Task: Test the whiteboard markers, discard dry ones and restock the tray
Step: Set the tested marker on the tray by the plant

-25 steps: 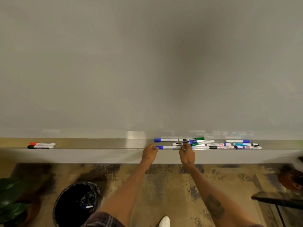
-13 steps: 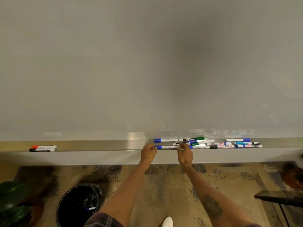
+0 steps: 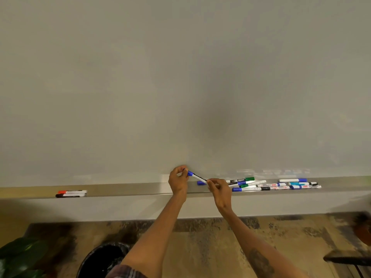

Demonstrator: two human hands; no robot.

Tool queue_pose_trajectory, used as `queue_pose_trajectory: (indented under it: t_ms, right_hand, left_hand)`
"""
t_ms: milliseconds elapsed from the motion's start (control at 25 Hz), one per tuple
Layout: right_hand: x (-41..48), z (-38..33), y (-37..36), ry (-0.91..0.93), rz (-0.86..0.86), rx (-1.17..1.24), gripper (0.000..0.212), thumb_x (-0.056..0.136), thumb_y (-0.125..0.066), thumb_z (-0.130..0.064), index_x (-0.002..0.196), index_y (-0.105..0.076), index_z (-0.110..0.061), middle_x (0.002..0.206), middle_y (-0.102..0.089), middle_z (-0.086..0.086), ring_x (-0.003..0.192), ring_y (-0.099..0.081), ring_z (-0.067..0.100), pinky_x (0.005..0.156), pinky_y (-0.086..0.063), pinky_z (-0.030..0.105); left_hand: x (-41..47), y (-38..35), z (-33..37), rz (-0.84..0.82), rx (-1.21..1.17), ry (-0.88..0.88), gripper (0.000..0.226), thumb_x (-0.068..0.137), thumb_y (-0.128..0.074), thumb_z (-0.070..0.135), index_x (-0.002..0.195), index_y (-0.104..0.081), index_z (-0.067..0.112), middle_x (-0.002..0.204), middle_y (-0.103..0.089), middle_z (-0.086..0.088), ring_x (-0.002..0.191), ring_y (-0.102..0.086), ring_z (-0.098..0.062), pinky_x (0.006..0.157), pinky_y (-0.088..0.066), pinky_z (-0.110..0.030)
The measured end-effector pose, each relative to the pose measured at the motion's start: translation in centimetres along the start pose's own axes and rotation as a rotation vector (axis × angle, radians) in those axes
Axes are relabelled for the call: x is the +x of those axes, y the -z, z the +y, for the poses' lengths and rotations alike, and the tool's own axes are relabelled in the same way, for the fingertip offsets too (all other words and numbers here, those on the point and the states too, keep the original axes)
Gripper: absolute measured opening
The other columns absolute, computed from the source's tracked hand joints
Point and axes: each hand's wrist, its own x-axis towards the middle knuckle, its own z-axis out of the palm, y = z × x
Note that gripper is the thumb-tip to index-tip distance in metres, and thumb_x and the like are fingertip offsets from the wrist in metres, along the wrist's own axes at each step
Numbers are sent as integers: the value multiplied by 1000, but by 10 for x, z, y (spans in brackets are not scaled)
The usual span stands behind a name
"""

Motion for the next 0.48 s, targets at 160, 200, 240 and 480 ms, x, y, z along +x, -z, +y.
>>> queue_pose_trajectory:
  t_ms: [160, 200, 240, 480]
  right_hand:
    - [-11, -39, -9, 139, -60, -256, 25, 97, -49, -52, 97, -66, -33, 98, -63, -6, 84, -61, 11, 78, -54, 35]
    - [-12, -52, -12, 205, -57, -342, 32, 97, -46, -54, 103, -67, -30, 100, -64, -7, 85, -61, 10, 78, -52, 33]
    - [-12, -65, -16, 279, -51, -378, 37, 98, -45, -54, 111, -67, -28, 102, -65, -8, 87, -61, 10, 79, -51, 32]
    - [-10, -138, -36, 432, -106, -151, 21, 104, -44, -23, 120, -56, -16, 106, -66, -3, 91, -63, 10, 84, -52, 26]
  left_hand:
    - [-8, 12, 37, -130, -12, -134, 10, 94, -64, 5, 101, -71, 5, 94, -72, -10, 84, -68, -19, 68, -58, -18]
    - [-11, 14, 45, -177, 10, -169, 10, 94, -64, 7, 101, -72, 7, 96, -74, -9, 87, -69, -19, 71, -58, -20]
    - [-15, 14, 52, -224, 25, -195, 11, 94, -64, 8, 102, -72, 8, 98, -75, -8, 89, -71, -18, 75, -59, -22]
    - [-32, 17, 98, -286, -25, -313, 21, 97, -63, 19, 115, -71, 14, 103, -76, 2, 100, -71, -12, 90, -56, -24]
